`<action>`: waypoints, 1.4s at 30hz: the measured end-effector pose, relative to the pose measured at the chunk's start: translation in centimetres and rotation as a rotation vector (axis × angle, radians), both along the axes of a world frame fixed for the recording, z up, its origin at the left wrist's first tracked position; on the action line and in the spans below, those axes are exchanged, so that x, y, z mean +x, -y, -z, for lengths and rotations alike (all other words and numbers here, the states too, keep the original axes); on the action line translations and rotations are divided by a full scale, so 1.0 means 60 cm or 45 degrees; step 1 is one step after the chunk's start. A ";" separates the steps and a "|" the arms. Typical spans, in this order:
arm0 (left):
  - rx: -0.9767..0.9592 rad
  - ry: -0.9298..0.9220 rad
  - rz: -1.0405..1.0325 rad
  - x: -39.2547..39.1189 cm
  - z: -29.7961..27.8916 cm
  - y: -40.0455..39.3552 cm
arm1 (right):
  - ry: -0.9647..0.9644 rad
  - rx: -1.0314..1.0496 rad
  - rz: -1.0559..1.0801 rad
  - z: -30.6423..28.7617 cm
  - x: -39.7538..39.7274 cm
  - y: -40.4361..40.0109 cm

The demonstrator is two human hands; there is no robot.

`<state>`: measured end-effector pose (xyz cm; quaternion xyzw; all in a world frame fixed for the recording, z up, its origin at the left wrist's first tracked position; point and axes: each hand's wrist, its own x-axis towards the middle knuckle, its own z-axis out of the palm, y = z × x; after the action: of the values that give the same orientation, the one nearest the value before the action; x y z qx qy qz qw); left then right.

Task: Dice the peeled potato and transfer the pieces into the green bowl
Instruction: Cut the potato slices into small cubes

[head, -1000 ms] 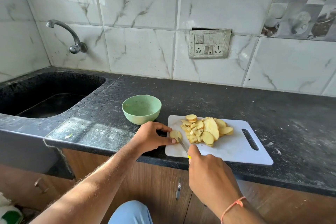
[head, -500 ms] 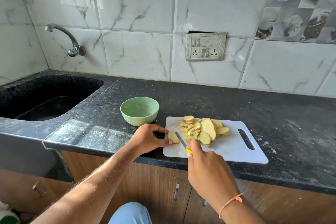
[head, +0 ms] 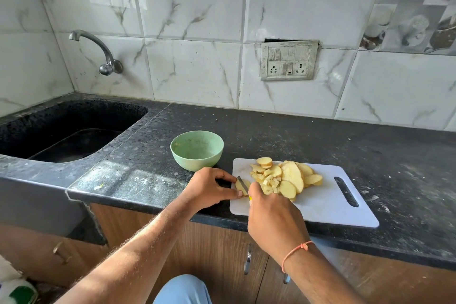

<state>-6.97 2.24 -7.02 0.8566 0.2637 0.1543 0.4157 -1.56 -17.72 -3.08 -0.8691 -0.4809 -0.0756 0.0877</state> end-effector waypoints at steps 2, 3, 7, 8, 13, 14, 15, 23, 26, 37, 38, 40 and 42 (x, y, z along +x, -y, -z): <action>-0.012 -0.007 0.004 -0.001 -0.002 0.002 | -0.009 -0.008 -0.010 0.000 -0.005 0.011; -0.015 -0.007 0.003 -0.001 -0.003 0.003 | -0.021 -0.012 -0.010 -0.001 -0.008 0.019; -0.025 0.001 0.000 -0.002 -0.005 0.004 | -0.050 -0.070 -0.013 -0.005 -0.029 0.061; -0.026 0.000 0.000 -0.003 -0.006 0.005 | -0.054 -0.084 -0.013 -0.008 -0.035 0.072; -0.030 0.001 -0.011 -0.004 -0.008 0.009 | -0.138 -0.073 -0.015 -0.011 -0.045 0.106; -0.041 0.002 -0.010 -0.005 -0.008 0.009 | -0.139 -0.042 -0.014 -0.011 -0.044 0.109; -0.055 0.002 -0.006 -0.006 -0.007 0.009 | -0.127 -0.010 -0.009 -0.011 -0.042 0.108; -0.115 0.011 -0.032 -0.008 -0.010 0.011 | -0.040 0.086 0.036 -0.012 -0.023 0.050; -0.123 0.012 -0.031 -0.008 -0.010 0.010 | -0.081 0.093 0.035 -0.012 -0.017 0.027; -0.179 0.009 -0.030 -0.005 -0.003 -0.001 | 0.004 0.021 0.009 0.000 -0.008 -0.002; -0.181 0.007 -0.031 -0.005 -0.003 -0.002 | 0.018 0.011 0.004 0.001 -0.007 0.001; -0.178 0.002 -0.027 -0.003 -0.002 -0.003 | 0.022 -0.009 -0.007 0.000 -0.007 0.009; -0.174 -0.002 -0.029 -0.001 -0.001 -0.004 | -0.009 -0.038 -0.013 -0.004 -0.011 0.022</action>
<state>-7.03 2.45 -6.96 0.8233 0.2836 0.1400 0.4713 -2.20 -19.03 -2.85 -0.8680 -0.4863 -0.0648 0.0766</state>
